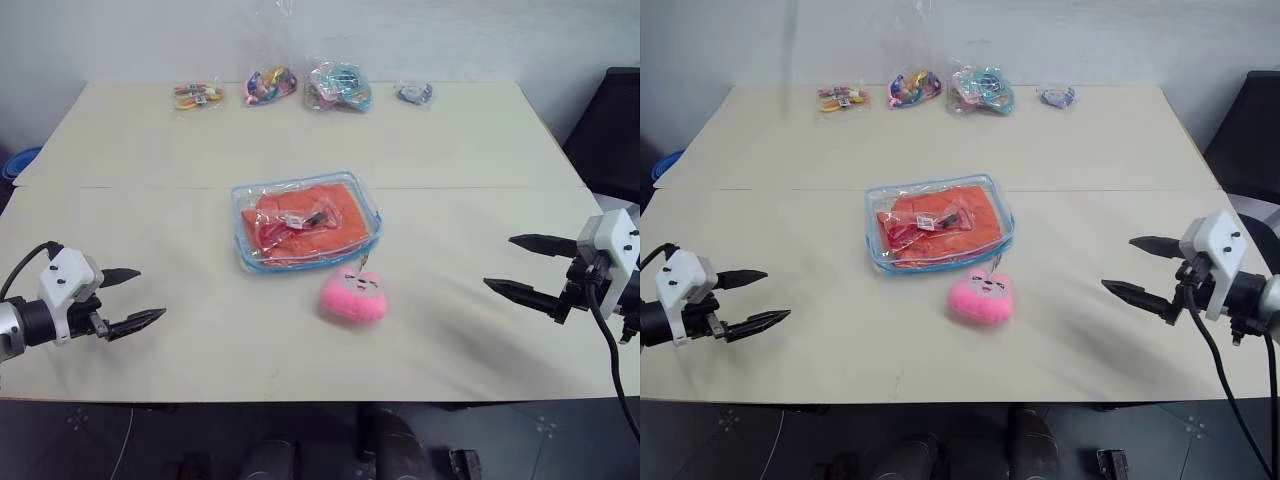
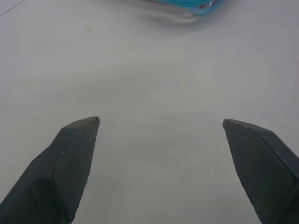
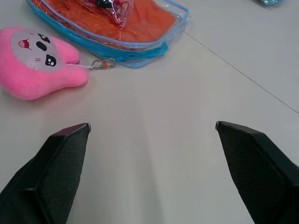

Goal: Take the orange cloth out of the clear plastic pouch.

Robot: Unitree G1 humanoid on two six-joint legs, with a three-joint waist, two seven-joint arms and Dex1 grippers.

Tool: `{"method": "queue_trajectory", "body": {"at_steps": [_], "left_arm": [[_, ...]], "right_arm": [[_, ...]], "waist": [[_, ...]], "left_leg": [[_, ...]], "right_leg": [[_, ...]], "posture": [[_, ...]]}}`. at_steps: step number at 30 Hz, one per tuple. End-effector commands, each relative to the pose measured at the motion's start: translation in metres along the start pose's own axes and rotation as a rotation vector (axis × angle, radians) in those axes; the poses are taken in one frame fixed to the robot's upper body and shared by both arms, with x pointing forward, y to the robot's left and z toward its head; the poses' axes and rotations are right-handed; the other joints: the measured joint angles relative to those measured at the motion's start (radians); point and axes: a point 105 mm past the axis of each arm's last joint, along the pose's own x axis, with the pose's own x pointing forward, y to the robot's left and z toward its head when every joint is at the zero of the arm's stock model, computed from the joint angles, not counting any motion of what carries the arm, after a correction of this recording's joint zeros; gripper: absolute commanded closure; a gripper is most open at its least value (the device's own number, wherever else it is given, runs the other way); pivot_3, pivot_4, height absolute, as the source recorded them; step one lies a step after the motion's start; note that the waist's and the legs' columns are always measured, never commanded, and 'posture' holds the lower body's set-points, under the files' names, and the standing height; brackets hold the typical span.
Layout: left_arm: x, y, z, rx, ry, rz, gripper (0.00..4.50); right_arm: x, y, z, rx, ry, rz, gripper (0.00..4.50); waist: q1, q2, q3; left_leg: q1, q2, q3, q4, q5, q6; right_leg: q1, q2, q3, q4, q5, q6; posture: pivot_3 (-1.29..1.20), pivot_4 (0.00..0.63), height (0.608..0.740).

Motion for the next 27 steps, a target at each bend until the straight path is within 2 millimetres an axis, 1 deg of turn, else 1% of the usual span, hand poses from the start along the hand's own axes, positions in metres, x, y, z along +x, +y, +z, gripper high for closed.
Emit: {"method": "queue_trajectory", "body": {"at_steps": [1, 6, 13, 18, 21, 24, 26, 27], "left_arm": [[-0.002, 0.001, 0.003, 0.033, 0.001, -0.007, 0.00], [-0.002, 0.005, 0.003, 0.033, -0.001, 0.024, 0.00], [-0.001, 0.005, 0.002, 0.006, 0.000, 0.024, 0.00], [-0.001, 0.005, 0.003, -0.022, -0.012, 0.012, 0.00], [0.000, 0.006, 0.006, -0.027, -0.036, 0.023, 0.00], [0.006, 0.007, 0.012, -0.046, -0.082, 0.040, 0.00], [0.011, 0.004, 0.017, -0.043, -0.104, 0.022, 0.00], [0.015, 0.000, 0.023, -0.030, -0.116, 0.003, 0.00]], "right_arm": [[-0.002, -0.006, 0.009, -0.050, -0.011, -0.050, 0.03], [-0.003, -0.006, 0.009, -0.055, -0.008, -0.054, 0.03], [-0.004, -0.007, 0.009, -0.047, -0.016, -0.058, 0.03], [-0.004, -0.008, 0.007, -0.009, -0.029, -0.054, 0.03], [-0.002, -0.004, 0.008, 0.002, -0.036, -0.036, 0.03], [0.002, 0.000, 0.010, -0.002, -0.045, -0.012, 0.03], [0.005, 0.004, 0.016, -0.007, -0.063, 0.003, 0.03], [0.008, 0.008, 0.021, 0.000, -0.088, 0.020, 0.03]], "waist": [[0.000, 0.000, 0.000], [0.000, 0.000, 0.000], [-0.001, 0.000, 0.000], [0.000, 0.000, 0.000], [0.000, 0.000, 0.000], [0.001, 0.000, 0.000], [0.000, 0.000, 0.000], [0.000, 0.000, 0.000]], "left_leg": [[0.000, 0.000, 0.000, 0.000, 0.000, 0.000], [0.000, 0.000, 0.000, 0.000, 0.000, 0.000], [0.000, 0.000, 0.000, 0.000, 0.000, 0.000], [0.000, 0.000, 0.001, 0.000, 0.000, 0.000], [0.000, 0.000, 0.001, 0.000, 0.000, 0.000], [0.000, 0.000, 0.000, 0.000, 0.000, 0.000], [0.000, 0.000, 0.000, 0.001, 0.000, 0.000], [0.000, 0.000, 0.000, 0.001, 0.000, 0.000]], "right_leg": [[0.000, 0.000, 0.000, 0.000, 0.000, 0.000], [0.000, 0.000, 0.000, 0.000, 0.000, 0.000], [0.000, 0.000, 0.000, 0.000, 0.000, 0.000], [0.000, 0.000, 0.000, 0.000, 0.000, 0.000], [0.000, 0.000, 0.000, 0.000, 0.000, 0.000], [0.000, 0.000, 0.000, 0.000, 0.000, 0.000], [0.000, 0.000, 0.000, 0.000, 0.000, 0.000], [0.000, 0.000, 0.000, 0.000, 0.000, 0.000]], "posture": [[0.00, 0.150, 0.740], [0.00, 0.150, 0.740], [0.00, 0.150, 0.740], [0.00, 0.150, 0.740], [0.00, 0.150, 0.740], [0.00, 0.150, 0.740], [0.00, 0.150, 0.740], [0.00, 0.150, 0.740]]}}
